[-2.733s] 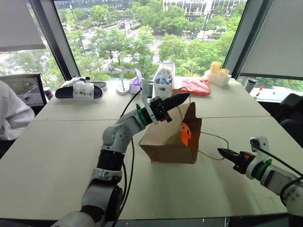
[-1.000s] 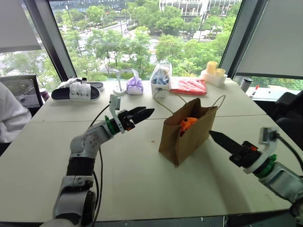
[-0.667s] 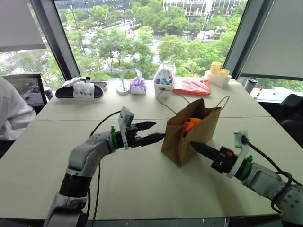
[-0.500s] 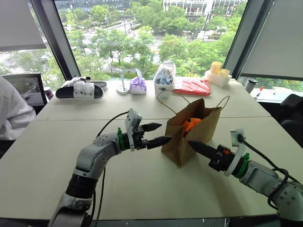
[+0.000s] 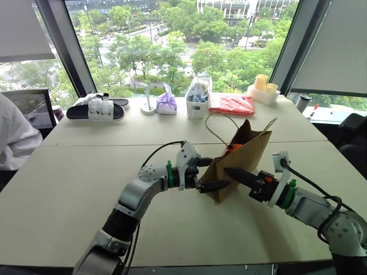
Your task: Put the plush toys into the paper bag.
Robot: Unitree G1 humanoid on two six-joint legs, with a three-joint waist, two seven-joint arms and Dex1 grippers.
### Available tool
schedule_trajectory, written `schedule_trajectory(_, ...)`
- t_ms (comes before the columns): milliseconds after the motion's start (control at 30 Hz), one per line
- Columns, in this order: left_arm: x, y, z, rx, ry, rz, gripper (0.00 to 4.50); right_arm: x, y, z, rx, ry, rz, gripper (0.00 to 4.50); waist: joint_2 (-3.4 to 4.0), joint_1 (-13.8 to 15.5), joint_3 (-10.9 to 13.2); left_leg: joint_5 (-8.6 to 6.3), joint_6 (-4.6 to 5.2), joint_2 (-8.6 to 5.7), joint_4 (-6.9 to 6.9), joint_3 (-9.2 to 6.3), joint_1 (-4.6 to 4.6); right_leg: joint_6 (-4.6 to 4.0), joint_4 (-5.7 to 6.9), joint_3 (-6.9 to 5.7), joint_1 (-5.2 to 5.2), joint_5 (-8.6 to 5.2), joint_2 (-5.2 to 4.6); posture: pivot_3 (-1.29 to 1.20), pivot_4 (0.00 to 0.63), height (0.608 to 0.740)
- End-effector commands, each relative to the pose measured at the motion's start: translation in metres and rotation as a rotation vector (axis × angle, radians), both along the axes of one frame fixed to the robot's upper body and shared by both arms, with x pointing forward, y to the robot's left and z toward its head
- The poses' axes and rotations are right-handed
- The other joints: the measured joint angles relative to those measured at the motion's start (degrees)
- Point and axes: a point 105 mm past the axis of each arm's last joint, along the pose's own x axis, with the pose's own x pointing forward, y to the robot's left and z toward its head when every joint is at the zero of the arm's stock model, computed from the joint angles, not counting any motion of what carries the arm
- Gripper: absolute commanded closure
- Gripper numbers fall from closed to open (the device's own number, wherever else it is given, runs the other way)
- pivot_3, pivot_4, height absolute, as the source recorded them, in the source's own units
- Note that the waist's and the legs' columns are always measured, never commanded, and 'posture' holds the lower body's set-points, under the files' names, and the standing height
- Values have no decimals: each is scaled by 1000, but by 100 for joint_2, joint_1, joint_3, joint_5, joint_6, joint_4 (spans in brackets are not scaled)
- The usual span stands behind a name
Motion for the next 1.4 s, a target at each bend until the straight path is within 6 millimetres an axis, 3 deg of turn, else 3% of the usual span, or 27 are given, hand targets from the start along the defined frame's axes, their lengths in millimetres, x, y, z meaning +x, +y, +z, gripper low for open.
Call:
schedule_trajectory(33,2,-8,9,1,-68,16,0,-2,5,14,23,-56,29,4454,0,1,0,0,0,0,0,0,0,0,0,0,0,0,0,0,150,740)
schedule_trajectory(67,3,-9,8,6,-76,22,0,-3,6,15,29,-62,35,4454,0,1,0,0,0,0,1,0,0,0,0,0,1,0,0,0,150,740)
schedule_trajectory(167,6,-11,6,8,-81,46,890,-7,6,21,54,-78,52,4500,0,2,0,0,0,-1,1,0,0,0,0,0,1,0,0,0,150,740)
schedule_trajectory(400,13,-11,10,3,-105,70,4314,-17,5,32,97,-109,80,4500,0,3,0,0,0,-1,2,-1,-1,1,-1,-1,2,0,0,0,150,740)
schedule_trajectory(433,14,-10,13,-5,-106,70,4445,-21,5,35,119,-119,87,4500,0,3,0,0,0,-1,2,-1,-1,1,0,-1,2,0,0,0,150,740)
schedule_trajectory(600,18,-7,25,-44,-141,82,4445,-35,0,42,168,-131,89,4500,-1,4,0,-1,1,0,0,-3,-1,1,-1,-3,2,0,0,0,150,740)
schedule_trajectory(733,14,1,57,-132,-206,-41,4445,-43,-5,33,169,-93,72,4500,-1,4,1,-1,1,0,2,-2,-1,1,0,-5,2,0,0,0,150,740)
schedule_trajectory(900,25,21,66,-84,-160,-168,4445,-49,-8,27,164,-68,62,4500,-1,-3,0,-1,2,0,2,1,1,1,0,-6,2,0,1,0,150,740)
schedule_trajectory(1033,40,31,64,-53,-91,-220,4445,-53,-9,20,152,-43,51,4500,-2,-10,1,-2,5,1,1,0,1,2,3,-8,2,-1,4,0,150,740)
schedule_trajectory(1133,58,35,51,6,-80,-187,4445,-56,-9,13,144,-26,34,4500,-6,10,3,-2,5,-2,6,-3,-2,3,0,-11,5,-1,4,0,150,740)
schedule_trajectory(1233,69,38,32,97,-112,-147,4445,-61,-10,8,138,-10,11,4500,-9,4,5,-3,7,-2,5,-3,-1,4,-2,-12,7,-1,3,0,150,740)
schedule_trajectory(1367,78,39,26,132,-189,-93,4445,-63,-11,3,130,1,-8,4500,-17,3,9,-4,8,-1,4,-5,-1,5,0,-12,4,-1,2,0,150,740)
schedule_trajectory(1400,80,39,26,130,-203,-83,4211,-63,-11,2,128,4,-12,4500,-21,3,12,-4,8,-1,4,-5,-2,5,0,-12,3,-1,2,0,150,740)
